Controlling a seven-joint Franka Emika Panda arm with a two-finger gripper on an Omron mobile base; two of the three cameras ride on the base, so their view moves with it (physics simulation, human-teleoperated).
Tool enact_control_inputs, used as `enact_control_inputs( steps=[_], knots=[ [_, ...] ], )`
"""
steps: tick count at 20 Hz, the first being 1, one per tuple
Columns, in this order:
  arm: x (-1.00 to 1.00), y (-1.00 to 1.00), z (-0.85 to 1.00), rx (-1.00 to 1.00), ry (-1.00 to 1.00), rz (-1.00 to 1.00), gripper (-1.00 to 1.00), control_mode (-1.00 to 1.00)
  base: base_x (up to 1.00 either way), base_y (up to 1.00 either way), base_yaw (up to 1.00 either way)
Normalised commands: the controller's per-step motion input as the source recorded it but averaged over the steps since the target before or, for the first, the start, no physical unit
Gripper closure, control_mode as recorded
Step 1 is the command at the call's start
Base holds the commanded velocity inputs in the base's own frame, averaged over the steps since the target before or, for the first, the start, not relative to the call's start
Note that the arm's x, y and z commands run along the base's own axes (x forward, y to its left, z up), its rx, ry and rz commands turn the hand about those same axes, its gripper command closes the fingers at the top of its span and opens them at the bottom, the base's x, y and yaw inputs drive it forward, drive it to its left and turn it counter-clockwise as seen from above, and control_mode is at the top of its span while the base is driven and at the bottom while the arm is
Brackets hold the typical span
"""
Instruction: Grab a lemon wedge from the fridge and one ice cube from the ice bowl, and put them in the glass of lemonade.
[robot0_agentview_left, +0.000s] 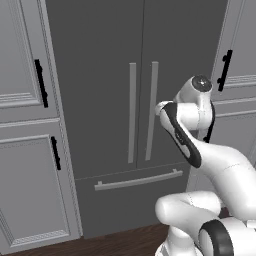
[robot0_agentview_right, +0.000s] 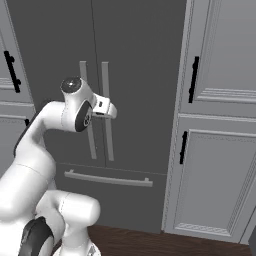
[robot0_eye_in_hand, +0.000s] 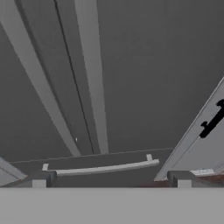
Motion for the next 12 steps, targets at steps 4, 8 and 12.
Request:
enact_control_inputs(
  steps=[4, 8, 12],
  knots=[
    [0.13, 0.04, 0.00, 0.18, 0.00, 0.19, -1.00, -1.00, 0.00, 0.00, 0.00],
    [0.39, 0.18, 0.00, 0.00, 0.04, 0.11, -1.00, -1.00, 0.00, 0.00, 0.00],
    [0.81, 0.15, 0.00, -0.06, 0.12, 0.01, -1.00, -1.00, 0.00, 0.00, 0.00]
  ],
)
